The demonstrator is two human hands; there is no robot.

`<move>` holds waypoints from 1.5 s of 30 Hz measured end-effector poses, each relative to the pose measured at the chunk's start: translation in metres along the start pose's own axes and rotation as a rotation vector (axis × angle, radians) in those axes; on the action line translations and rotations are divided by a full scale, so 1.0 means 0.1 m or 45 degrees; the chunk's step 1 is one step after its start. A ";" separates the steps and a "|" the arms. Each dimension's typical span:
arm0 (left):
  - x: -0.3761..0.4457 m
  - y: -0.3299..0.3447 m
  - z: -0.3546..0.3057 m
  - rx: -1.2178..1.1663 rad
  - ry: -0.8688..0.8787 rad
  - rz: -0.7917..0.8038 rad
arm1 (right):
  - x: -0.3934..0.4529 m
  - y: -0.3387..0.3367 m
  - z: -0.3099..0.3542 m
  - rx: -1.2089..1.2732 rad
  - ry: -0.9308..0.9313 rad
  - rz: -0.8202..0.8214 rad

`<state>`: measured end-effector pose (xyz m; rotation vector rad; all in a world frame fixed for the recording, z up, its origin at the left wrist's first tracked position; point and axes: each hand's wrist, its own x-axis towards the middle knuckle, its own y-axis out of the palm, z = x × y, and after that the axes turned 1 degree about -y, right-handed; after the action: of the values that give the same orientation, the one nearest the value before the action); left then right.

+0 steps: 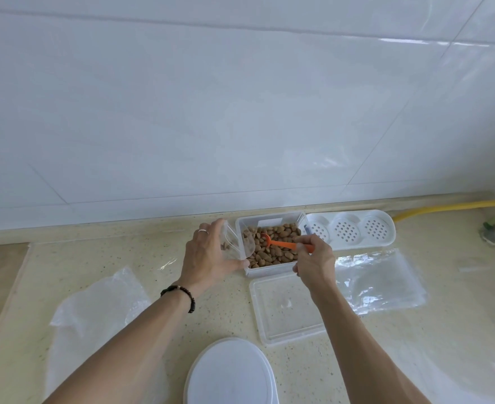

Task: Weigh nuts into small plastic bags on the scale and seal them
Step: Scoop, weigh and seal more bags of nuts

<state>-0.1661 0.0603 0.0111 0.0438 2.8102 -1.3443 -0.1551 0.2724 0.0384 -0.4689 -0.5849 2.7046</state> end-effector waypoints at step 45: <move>-0.51 -0.49 -0.43 -0.149 0.051 -0.041 | -1.18 -0.59 0.63 0.175 -0.628 -0.216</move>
<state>-0.1179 0.0618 0.0782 0.0238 2.9296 -1.1950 -0.0593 0.2562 0.1480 0.2826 -0.5255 2.6701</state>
